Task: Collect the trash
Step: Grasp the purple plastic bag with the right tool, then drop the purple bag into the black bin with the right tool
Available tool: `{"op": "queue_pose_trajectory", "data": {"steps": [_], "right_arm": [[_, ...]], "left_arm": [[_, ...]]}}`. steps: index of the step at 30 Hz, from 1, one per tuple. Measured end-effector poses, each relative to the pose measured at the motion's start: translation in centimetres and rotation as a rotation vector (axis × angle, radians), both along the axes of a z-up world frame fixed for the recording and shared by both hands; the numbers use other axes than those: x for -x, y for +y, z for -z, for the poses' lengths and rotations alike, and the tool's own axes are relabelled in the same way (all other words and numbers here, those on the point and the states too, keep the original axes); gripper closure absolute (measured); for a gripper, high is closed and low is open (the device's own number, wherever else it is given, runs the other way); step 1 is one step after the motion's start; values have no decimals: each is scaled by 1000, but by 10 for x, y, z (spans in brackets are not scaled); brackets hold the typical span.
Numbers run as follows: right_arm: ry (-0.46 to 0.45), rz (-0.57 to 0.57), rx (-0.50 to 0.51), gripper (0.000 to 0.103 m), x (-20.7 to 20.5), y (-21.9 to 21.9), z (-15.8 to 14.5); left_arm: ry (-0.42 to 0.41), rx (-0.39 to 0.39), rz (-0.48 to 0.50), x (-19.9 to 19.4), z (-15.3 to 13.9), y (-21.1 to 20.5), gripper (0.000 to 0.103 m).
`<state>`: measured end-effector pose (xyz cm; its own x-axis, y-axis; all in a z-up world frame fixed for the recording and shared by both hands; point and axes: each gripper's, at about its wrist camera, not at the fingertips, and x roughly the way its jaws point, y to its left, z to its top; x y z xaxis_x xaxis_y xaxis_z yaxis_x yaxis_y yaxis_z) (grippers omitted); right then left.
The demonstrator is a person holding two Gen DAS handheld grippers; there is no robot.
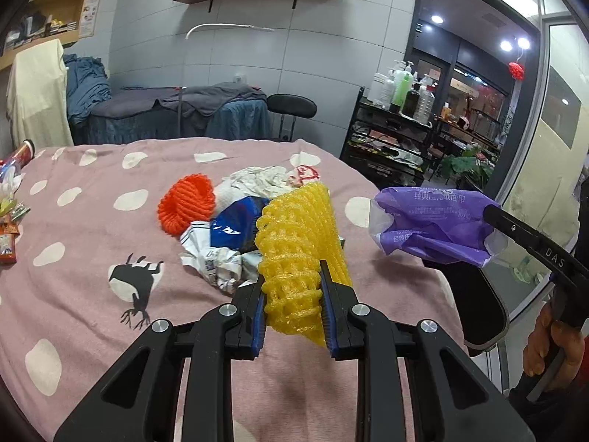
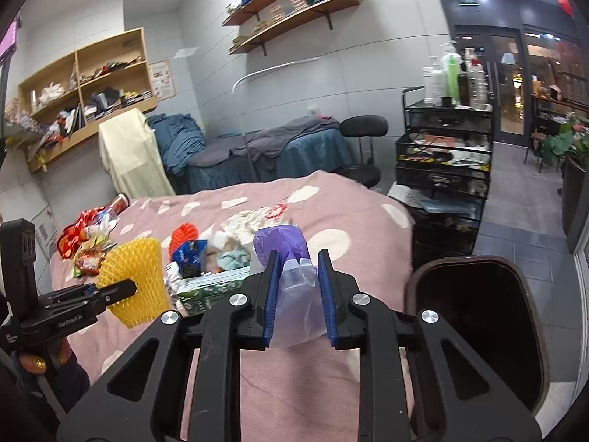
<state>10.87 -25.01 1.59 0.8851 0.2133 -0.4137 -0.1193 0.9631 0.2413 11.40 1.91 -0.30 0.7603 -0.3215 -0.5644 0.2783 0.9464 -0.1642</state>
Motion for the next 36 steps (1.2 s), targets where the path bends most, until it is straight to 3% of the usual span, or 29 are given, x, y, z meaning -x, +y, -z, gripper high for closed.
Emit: {"op": "queue_pose_trajectory", "data": {"steps": [7,14,28,33,36], "right_arm": [[-26,160,15,81,20,-45,-4],[25,304,9,81,28,-92,10],[221,438,71,80,6,-132,79],[295,457,63,73,-4,-139,109],[319,461,39,49,-4,-141,122]], "left_arm": [[-25,-8,108,-1,-9,-45,78],[-21,-29,211,-4,-6,-92,78],[33,-56,334,-6,3,-151,78],[59,-69,354,-7,10,-164,78],[81,-70,367,-9,15,-171,78]]}}
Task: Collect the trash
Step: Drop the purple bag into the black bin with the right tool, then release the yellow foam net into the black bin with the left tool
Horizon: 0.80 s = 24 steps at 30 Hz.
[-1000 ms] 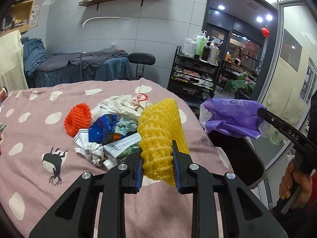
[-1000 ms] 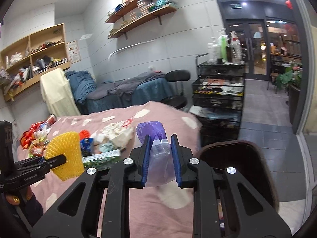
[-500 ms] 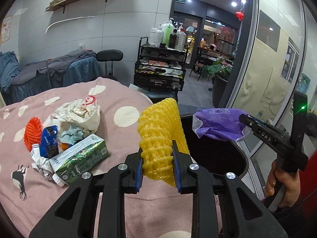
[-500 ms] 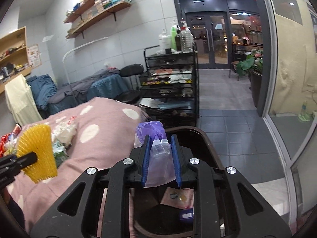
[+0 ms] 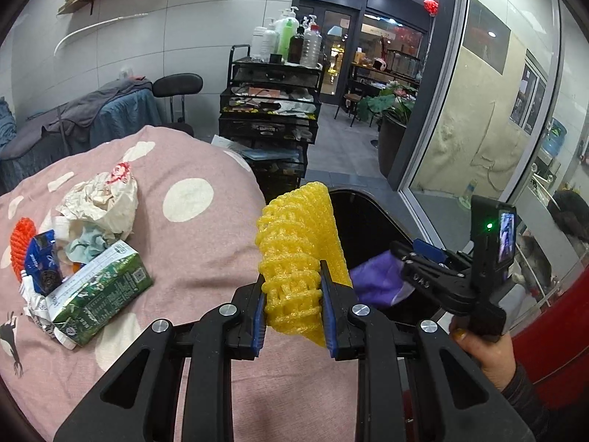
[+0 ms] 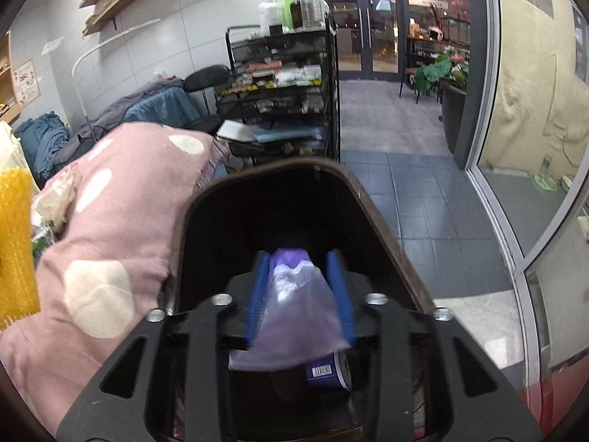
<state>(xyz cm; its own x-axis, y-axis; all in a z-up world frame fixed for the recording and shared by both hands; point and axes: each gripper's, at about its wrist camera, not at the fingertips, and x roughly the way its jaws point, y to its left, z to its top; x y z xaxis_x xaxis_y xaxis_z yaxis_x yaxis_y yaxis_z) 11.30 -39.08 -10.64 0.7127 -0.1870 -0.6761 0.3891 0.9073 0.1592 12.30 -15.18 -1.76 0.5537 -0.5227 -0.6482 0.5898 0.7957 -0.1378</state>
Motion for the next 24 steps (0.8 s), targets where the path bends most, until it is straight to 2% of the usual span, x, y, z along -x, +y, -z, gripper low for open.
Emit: {"op": "queue_pose_trajectory", "data": {"steps": [1,2,6,8,13,24], "right_arm": [[-6,6,-14,35,2,-2,2],[-11,12,-18,26,4,-1,4],[-28,30,-28,23,10,-3,3],[-47,44,-36,17,15,-5,-1],[-82,95,-53,10,25,-17,-10],[-111,217,-83,7,43,-53,-20]], "left_arm": [[5,-2,3,-1,1,-3,78],[8,-9,6,-1,3,-6,78],[18,-23,20,-2,7,-15,78],[22,-29,32,-3,8,-20,78],[30,-45,68,-3,9,-39,78],[75,-112,140,-17,22,-89,78]]}}
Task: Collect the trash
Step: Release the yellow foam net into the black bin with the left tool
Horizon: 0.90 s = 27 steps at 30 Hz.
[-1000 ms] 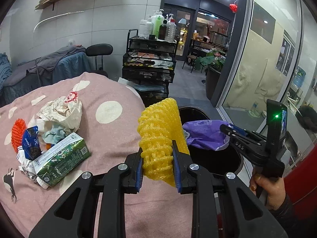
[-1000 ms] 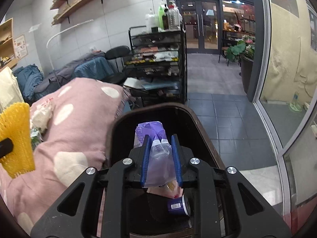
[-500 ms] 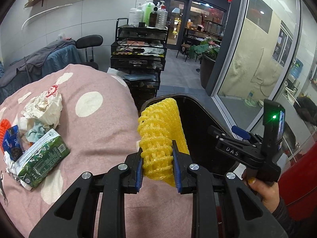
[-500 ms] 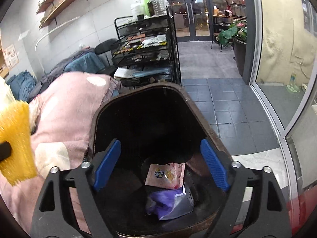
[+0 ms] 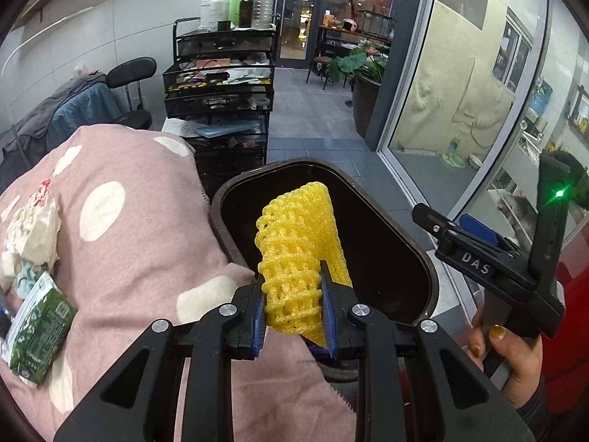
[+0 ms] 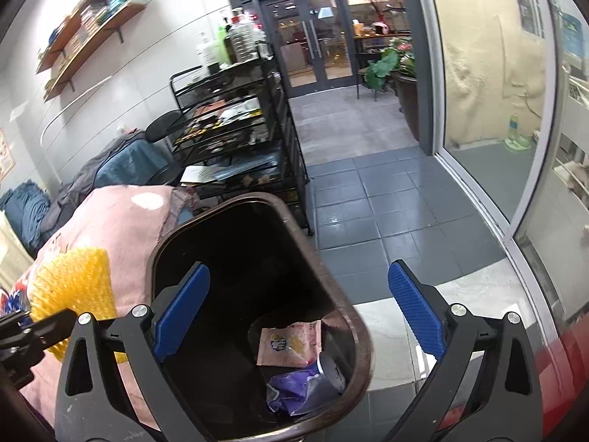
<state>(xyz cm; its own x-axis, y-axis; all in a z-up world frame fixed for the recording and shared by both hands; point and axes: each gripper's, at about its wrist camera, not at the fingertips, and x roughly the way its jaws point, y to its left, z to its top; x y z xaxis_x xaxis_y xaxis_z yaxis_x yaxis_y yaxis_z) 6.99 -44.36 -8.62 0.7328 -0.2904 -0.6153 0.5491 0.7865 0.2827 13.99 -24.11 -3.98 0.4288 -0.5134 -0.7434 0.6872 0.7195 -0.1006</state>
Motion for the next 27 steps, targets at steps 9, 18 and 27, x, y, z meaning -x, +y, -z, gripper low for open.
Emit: {"op": "queue_pose_trajectory", "data": {"steps": [9,18,27], "right_arm": [[13,27,-16,7,6,-16,4],[20,46,-22,7,7,-22,6],[22,37,-12,6,6,-21,6]], "left_arm": [[13,-77,32,-11,14,-37,77],[27,-147,48,-18,31,-57,35],[-53,-126,56,-6,19,-49,11]]}}
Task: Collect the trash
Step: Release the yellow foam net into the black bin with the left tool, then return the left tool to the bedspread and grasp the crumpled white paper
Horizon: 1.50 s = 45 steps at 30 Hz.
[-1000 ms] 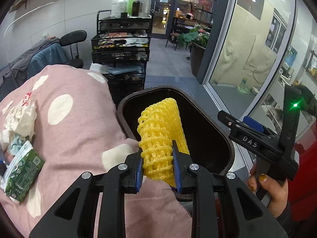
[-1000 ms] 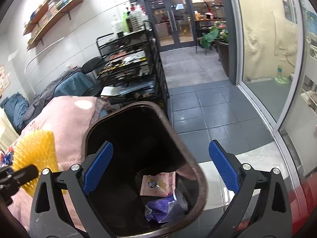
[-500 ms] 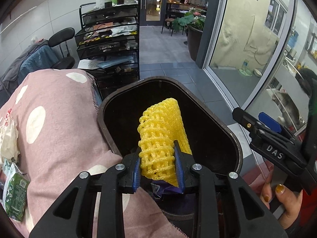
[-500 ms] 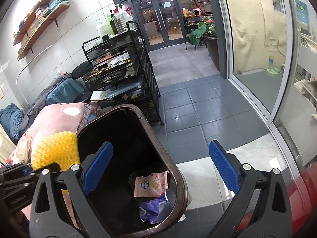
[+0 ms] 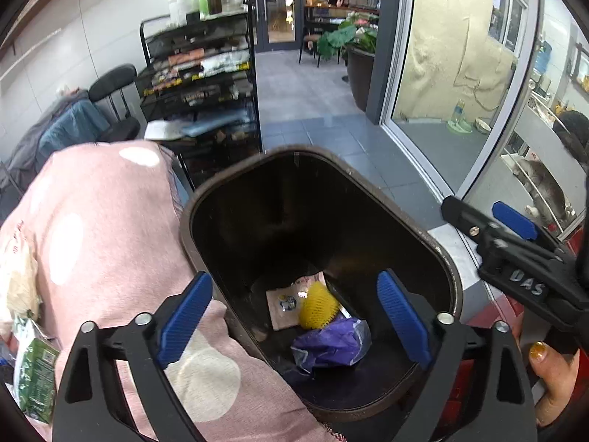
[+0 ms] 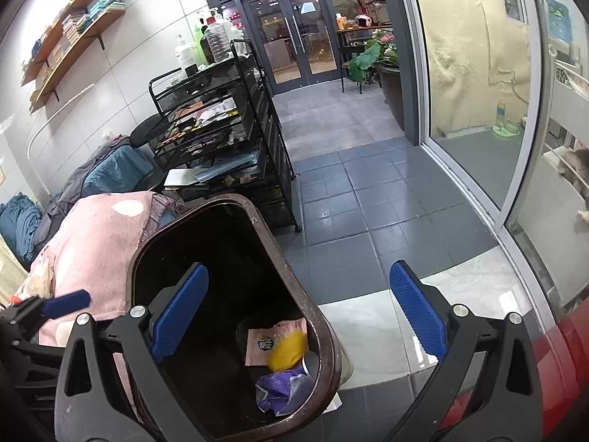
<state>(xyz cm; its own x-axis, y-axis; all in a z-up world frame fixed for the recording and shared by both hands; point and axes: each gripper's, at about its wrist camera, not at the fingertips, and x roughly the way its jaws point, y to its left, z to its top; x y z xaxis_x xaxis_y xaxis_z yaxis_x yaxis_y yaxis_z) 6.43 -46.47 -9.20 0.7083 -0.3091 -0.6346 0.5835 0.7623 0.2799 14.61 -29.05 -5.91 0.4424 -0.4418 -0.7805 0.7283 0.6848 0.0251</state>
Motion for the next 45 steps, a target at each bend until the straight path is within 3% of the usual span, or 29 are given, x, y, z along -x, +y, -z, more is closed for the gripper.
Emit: {"op": "queue_pose_trajectory", "data": {"steps": [4,14,22,30,37,45], "right_arm": [[0,-7,8,6,-1,2,0],[27,-27,72,6,-9,16,0],[-12,-114,116,6,-15,44,-11],[-72,-250,143,5,-27,88,-31],[-101,-408,164,5,-48,137,-51],[-112,-601,96,5,-72,189,-63]], "left_arm": [[-42,39,10,7,-15,9,6],[-175,90,-17,34,-43,44,5],[-172,153,-60,38,-49,89,5],[-164,196,-201,29,-48,148,5],[-189,165,-343,25,-43,212,5],[-111,129,-532,12,-28,289,5]]}}
